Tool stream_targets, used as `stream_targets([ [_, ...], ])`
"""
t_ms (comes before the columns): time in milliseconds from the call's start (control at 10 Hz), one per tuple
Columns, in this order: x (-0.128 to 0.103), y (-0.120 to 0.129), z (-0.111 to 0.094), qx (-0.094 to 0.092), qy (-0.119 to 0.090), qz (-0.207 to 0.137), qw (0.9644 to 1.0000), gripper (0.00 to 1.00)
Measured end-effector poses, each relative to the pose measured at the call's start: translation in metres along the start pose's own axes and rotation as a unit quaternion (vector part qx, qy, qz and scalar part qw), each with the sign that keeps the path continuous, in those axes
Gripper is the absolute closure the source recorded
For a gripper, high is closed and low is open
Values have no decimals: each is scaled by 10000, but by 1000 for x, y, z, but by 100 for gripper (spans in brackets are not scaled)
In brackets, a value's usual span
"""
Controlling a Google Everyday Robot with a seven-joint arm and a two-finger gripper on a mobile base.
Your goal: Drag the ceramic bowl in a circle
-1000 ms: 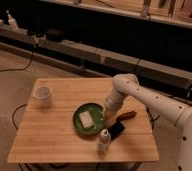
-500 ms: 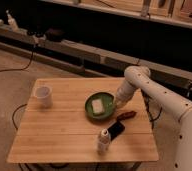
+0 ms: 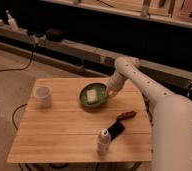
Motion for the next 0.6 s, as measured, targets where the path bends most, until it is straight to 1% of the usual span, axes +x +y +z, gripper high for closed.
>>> stream_targets([
  [100,-2,-24,5,28,-44,-182,9998,88],
  [200,-11,-48,14,21,-129,-418,9990,88],
  [300,-27,-74,26,-16,-262,-756,9968,88],
  [400,-51,-97,42,-74,-449,-1144,9924,88],
  [500,-80,-117,56,-103,-650,-1568,9854,88],
  [600,-101,-128,64,-106,-792,-1873,9790,88],
])
